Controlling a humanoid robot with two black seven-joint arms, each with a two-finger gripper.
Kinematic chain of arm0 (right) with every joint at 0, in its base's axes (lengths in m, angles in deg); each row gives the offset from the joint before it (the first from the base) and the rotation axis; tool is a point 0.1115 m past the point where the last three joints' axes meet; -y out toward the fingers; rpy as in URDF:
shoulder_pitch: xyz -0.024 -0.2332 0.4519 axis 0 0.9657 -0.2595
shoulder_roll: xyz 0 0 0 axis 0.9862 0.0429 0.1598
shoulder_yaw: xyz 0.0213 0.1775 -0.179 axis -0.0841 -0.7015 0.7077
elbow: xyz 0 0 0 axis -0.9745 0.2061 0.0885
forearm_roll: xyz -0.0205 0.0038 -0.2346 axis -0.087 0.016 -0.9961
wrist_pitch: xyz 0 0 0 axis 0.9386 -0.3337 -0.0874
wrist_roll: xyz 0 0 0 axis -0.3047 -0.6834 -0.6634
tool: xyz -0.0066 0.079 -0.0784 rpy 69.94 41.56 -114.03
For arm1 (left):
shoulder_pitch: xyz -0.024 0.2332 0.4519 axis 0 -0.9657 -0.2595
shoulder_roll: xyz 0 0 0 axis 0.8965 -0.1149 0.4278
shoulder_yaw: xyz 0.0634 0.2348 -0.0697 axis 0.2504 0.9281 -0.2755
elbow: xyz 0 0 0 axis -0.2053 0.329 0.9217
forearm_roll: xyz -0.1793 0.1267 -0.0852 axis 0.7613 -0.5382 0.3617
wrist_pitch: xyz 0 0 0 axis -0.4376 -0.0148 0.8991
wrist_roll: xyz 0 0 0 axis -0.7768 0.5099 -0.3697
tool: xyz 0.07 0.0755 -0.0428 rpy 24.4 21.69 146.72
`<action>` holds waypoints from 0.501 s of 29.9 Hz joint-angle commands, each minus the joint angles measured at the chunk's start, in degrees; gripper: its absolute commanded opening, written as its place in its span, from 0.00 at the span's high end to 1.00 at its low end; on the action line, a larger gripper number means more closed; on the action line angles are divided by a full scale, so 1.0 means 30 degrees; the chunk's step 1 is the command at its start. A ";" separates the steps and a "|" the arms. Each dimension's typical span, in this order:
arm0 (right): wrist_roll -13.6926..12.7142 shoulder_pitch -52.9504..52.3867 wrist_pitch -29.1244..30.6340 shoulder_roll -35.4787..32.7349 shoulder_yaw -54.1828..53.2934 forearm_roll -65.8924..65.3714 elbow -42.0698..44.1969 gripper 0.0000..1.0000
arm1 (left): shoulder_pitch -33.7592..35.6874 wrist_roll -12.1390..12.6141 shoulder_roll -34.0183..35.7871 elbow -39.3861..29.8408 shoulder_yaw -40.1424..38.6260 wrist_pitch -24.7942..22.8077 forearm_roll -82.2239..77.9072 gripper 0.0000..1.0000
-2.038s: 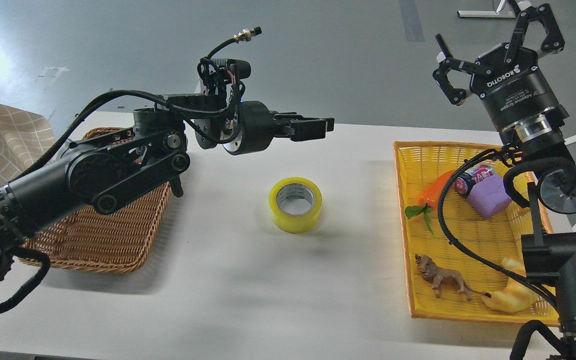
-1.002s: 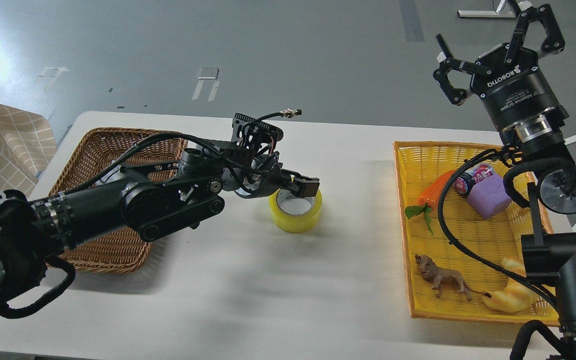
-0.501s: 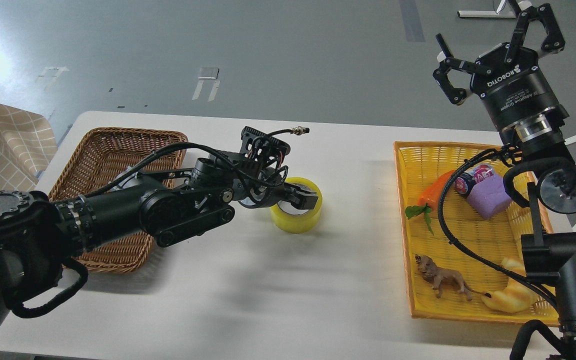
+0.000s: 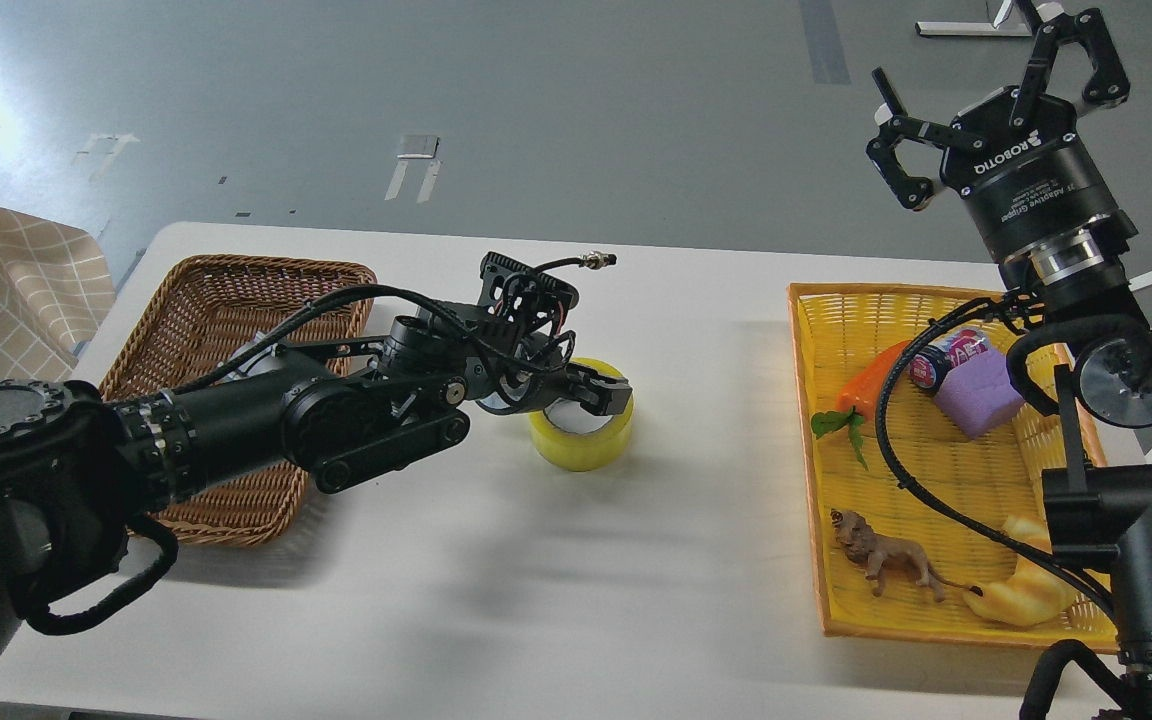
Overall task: Place and transfer tape with both arms
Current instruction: 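Grip the tape roll by its rim with the left gripper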
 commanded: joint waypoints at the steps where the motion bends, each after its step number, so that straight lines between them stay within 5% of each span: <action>1: -0.0025 0.0059 0.0000 0.0000 0.0002 0.0000 -0.0027 0.02 | 0.0102 0.0015 0.0090 -0.0068 -0.0007 -0.0002 -0.0046 0.11; 15: 0.0004 0.0147 0.0000 0.0000 0.0002 0.0000 -0.0057 0.01 | 0.0278 0.0045 0.0559 -0.0185 -0.0007 -0.0031 -0.0105 0.11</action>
